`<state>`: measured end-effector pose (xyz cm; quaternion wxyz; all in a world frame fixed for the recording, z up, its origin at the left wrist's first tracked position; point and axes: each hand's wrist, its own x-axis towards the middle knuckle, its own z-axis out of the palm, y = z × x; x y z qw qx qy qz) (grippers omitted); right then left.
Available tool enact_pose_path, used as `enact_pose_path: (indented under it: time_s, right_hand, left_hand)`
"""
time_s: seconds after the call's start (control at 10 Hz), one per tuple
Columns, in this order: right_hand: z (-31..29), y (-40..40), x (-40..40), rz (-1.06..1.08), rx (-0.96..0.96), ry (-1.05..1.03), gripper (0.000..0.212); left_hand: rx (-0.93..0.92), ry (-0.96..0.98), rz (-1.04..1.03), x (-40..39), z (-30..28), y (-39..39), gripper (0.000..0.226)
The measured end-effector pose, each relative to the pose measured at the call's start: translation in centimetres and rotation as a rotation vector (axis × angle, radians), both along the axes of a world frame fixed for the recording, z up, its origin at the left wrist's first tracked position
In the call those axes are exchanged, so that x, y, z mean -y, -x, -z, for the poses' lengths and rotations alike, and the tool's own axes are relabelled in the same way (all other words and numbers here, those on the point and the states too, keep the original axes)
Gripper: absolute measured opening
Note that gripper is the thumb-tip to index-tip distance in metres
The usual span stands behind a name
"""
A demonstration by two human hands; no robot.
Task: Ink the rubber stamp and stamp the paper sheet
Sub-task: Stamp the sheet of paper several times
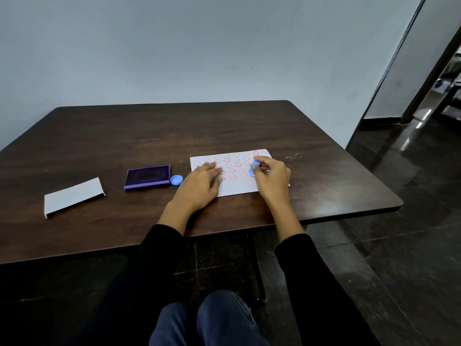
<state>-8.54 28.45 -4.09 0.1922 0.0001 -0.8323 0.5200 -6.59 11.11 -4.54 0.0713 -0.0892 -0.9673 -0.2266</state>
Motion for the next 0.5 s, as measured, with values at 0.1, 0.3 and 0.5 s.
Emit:
enact_pose_path:
  time_s: [0.1, 0.3, 0.5]
  right_hand:
    - [-0.06, 0.05, 0.27, -0.015, -0.006, -0.053, 0.024]
    - [0.03, 0.19, 0.44, 0.005, -0.002, -0.139, 0.026]
    - [-0.07, 0.28, 0.69, 0.047, 0.015, -0.155, 0.024]
  left_hand:
    - [0.003, 0.002, -0.001, -0.03, -0.05, -0.03, 0.041]
    - [0.003, -0.001, -0.003, -0.07, -0.14, -0.07, 0.041]
    - [0.005, 0.009, 0.004, -0.08, -0.11, -0.06, 0.042]
